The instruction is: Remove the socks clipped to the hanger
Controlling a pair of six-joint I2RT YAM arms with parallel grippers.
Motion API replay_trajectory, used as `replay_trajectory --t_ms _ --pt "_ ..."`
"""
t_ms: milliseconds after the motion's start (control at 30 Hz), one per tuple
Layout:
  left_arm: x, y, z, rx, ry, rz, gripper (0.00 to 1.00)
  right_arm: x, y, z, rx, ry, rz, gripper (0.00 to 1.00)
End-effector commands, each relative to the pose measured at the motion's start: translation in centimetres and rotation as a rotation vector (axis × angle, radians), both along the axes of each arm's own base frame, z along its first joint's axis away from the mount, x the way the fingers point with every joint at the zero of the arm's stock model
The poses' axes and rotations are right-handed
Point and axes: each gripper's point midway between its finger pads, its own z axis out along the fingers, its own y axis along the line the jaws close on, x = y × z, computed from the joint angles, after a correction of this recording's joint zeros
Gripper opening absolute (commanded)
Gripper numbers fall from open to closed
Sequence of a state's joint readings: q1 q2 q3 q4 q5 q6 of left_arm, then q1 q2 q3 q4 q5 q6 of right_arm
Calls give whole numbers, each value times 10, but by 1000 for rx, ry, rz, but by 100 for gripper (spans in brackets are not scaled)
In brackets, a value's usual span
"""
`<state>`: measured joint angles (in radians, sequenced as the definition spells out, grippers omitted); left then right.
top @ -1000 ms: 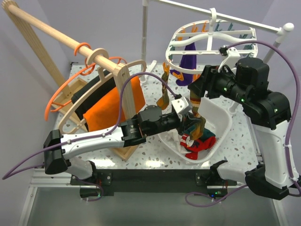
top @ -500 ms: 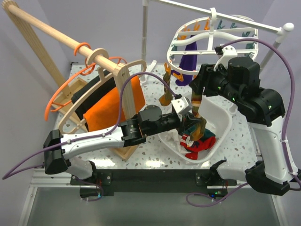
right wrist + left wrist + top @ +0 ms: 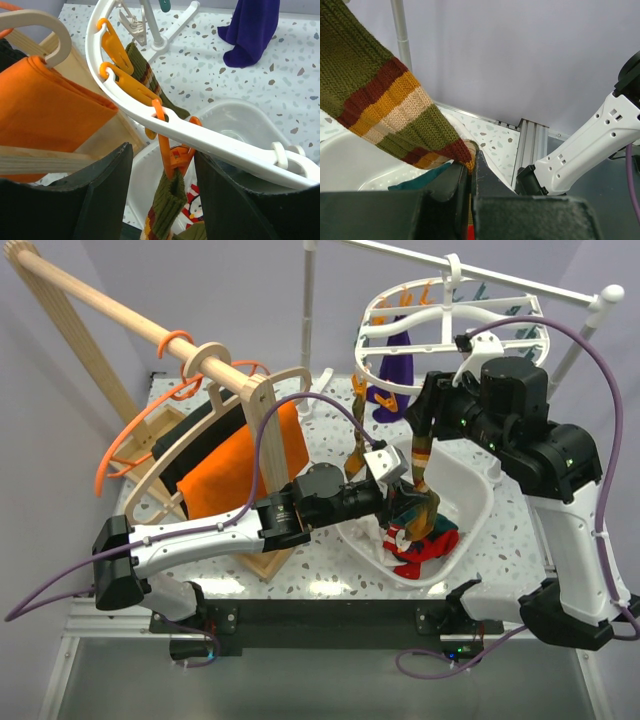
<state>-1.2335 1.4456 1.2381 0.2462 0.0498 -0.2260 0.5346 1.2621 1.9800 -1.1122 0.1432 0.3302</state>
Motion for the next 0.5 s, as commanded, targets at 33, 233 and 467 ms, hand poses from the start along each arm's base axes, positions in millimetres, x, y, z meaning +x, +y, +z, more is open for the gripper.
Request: replay_trajectory --t_ms 33,233,467 --pt "-12 1 30 -93 -7 -47 0 14 -4 19 -10 -93 -38 56" --pt "-14 -1 26 -85 2 -55 0 20 -7 25 14 -133 -71 54" --pt "-14 1 26 -85 1 -49 0 23 -7 23 34 -168 -83 46"
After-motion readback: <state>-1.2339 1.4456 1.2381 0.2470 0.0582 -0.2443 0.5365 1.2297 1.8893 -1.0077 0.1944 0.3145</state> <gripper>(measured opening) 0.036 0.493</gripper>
